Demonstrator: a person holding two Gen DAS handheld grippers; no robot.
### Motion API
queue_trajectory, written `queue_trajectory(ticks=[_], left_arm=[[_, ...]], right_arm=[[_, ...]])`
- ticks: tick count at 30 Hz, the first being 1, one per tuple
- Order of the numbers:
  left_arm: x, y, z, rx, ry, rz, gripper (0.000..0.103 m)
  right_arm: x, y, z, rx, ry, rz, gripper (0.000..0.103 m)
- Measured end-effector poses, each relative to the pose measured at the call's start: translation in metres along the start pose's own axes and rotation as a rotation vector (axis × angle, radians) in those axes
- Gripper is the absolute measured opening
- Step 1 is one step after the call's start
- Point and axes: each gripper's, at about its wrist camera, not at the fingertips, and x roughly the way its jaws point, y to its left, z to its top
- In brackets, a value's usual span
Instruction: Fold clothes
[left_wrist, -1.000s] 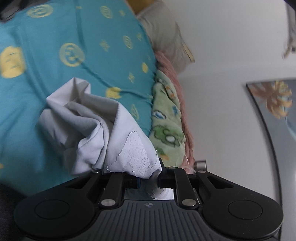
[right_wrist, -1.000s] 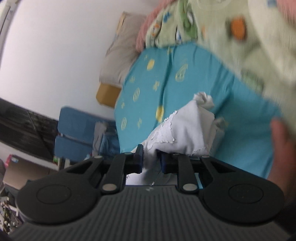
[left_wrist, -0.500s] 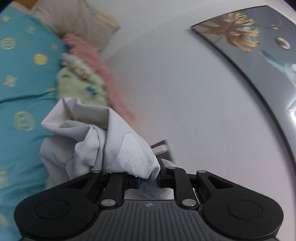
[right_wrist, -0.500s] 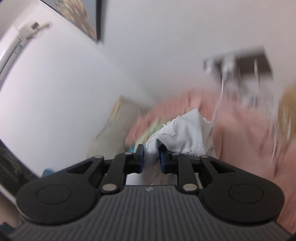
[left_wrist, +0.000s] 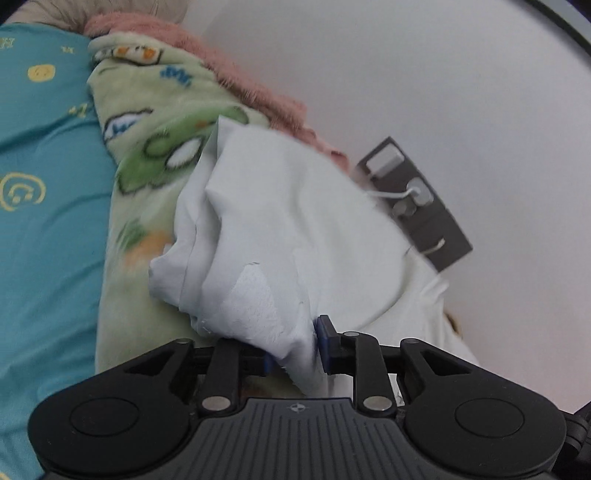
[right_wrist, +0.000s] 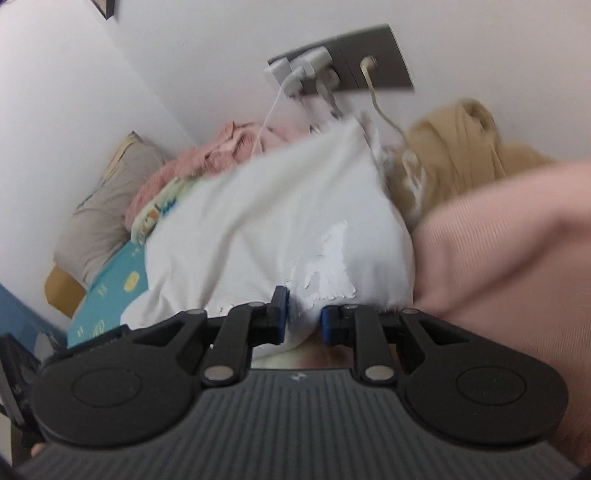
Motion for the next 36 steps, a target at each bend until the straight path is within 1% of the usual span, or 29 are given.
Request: queue_trajectory(ticks=[1, 2, 3, 4, 5, 6, 8, 9, 10, 11, 12, 15, 19, 23, 25, 28, 30, 36], left_arm=[[-0.002, 0.0, 0.001, 0.022, 0.001, 0.014, 0.033], [-0.006, -0.004, 0.004, 0.05, 0.0, 0.034, 0.04], [-0.009, -0.008, 0.006, 0.078, -0.001, 0.054, 0.051], [-0.016, -0.014, 0.006, 0.107, -0.007, 0.072, 0.057], [-0.028, -0.024, 0.005, 0.135, -0.018, 0.088, 0.068], [-0.039, -0.034, 0.005, 0.163, -0.03, 0.104, 0.077], [-0.062, -0.053, 0.003, 0.22, -0.053, 0.135, 0.085], [-0.074, -0.063, 0.002, 0.249, -0.064, 0.151, 0.09], [-0.086, -0.072, 0.001, 0.277, -0.083, 0.166, 0.093], [-0.1, -0.079, -0.002, 0.306, -0.11, 0.181, 0.099], [-0.115, -0.087, -0.005, 0.333, -0.139, 0.187, 0.101], [-0.161, -0.107, -0.015, 0.39, -0.217, 0.175, 0.103], [-0.213, -0.135, -0.034, 0.455, -0.282, 0.182, 0.103], [-0.261, -0.154, -0.058, 0.477, -0.35, 0.177, 0.103], [-0.284, -0.156, -0.069, 0.475, -0.383, 0.171, 0.103], [-0.318, -0.157, -0.085, 0.452, -0.44, 0.184, 0.103], [-0.337, -0.159, -0.099, 0.468, -0.481, 0.201, 0.103], [-0.372, -0.146, -0.131, 0.472, -0.547, 0.246, 0.103]], right_arm=[[-0.005, 0.001, -0.004, -0.005, -0.011, 0.002, 0.023], [-0.009, 0.003, -0.004, -0.005, -0.014, -0.008, 0.023], [-0.013, 0.005, -0.003, -0.004, -0.016, -0.018, 0.023], [-0.017, 0.007, -0.001, 0.001, -0.01, -0.032, 0.025], [-0.021, 0.01, -0.001, -0.002, -0.002, -0.045, 0.025], [-0.026, 0.013, 0.0, -0.005, 0.005, -0.058, 0.026], [-0.039, 0.018, 0.0, -0.019, 0.014, -0.075, 0.03], [-0.05, 0.023, 0.002, -0.032, 0.005, -0.069, 0.043], [-0.061, 0.027, 0.004, -0.045, -0.004, -0.064, 0.068], [-0.074, 0.032, 0.003, -0.061, -0.035, -0.058, 0.08], [-0.087, 0.036, 0.003, -0.077, -0.065, -0.052, 0.091], [-0.125, 0.05, 0.0, -0.135, -0.118, -0.032, 0.09], [-0.171, 0.067, -0.01, -0.178, -0.157, 0.0, 0.09], [-0.213, 0.084, -0.026, -0.255, -0.198, 0.021, 0.09], [-0.232, 0.089, -0.035, -0.276, -0.216, 0.027, 0.09], [-0.255, 0.096, -0.052, -0.305, -0.235, 0.052, 0.09], [-0.265, 0.101, -0.065, -0.344, -0.242, 0.069, 0.09], [-0.287, 0.11, -0.107, -0.415, -0.318, 0.085, 0.09]])
